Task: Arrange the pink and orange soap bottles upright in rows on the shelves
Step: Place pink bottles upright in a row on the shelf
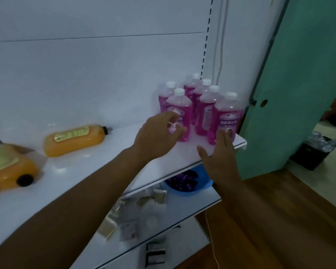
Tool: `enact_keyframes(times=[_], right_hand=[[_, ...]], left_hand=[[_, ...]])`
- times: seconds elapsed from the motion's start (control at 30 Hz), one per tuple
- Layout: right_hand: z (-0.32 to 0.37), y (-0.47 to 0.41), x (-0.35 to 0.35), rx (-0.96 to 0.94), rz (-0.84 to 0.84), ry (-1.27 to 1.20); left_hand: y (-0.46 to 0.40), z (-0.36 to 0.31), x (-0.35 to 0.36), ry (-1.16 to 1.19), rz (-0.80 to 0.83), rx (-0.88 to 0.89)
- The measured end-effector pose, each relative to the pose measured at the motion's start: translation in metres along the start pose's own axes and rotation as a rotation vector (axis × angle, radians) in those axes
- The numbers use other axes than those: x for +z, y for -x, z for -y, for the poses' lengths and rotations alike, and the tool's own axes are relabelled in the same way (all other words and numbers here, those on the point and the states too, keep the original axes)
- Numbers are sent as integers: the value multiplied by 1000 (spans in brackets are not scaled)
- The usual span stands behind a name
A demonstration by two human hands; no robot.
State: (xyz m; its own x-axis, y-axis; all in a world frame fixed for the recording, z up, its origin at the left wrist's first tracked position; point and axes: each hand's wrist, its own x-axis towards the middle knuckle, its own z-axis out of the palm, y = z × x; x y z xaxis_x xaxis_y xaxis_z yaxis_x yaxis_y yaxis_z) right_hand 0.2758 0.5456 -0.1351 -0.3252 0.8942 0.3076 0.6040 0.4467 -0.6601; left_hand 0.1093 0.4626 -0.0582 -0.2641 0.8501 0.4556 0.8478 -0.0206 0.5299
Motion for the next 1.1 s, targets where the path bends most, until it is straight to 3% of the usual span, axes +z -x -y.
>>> enact_keyframes(times=[0.3, 0.67, 0.83, 1.1], right_hand=[[150, 86, 70, -133, 171, -39], [333, 198, 181, -489, 385, -139], [370, 208, 224, -712, 460, -69], [383, 169, 271, -845, 475, 143]], left_hand=[[132, 77, -139, -156, -41, -165], [293, 157, -296, -338, -172, -434], [331, 186, -332, -366, -226, -548], [295, 236, -345, -387, -144, -627]])
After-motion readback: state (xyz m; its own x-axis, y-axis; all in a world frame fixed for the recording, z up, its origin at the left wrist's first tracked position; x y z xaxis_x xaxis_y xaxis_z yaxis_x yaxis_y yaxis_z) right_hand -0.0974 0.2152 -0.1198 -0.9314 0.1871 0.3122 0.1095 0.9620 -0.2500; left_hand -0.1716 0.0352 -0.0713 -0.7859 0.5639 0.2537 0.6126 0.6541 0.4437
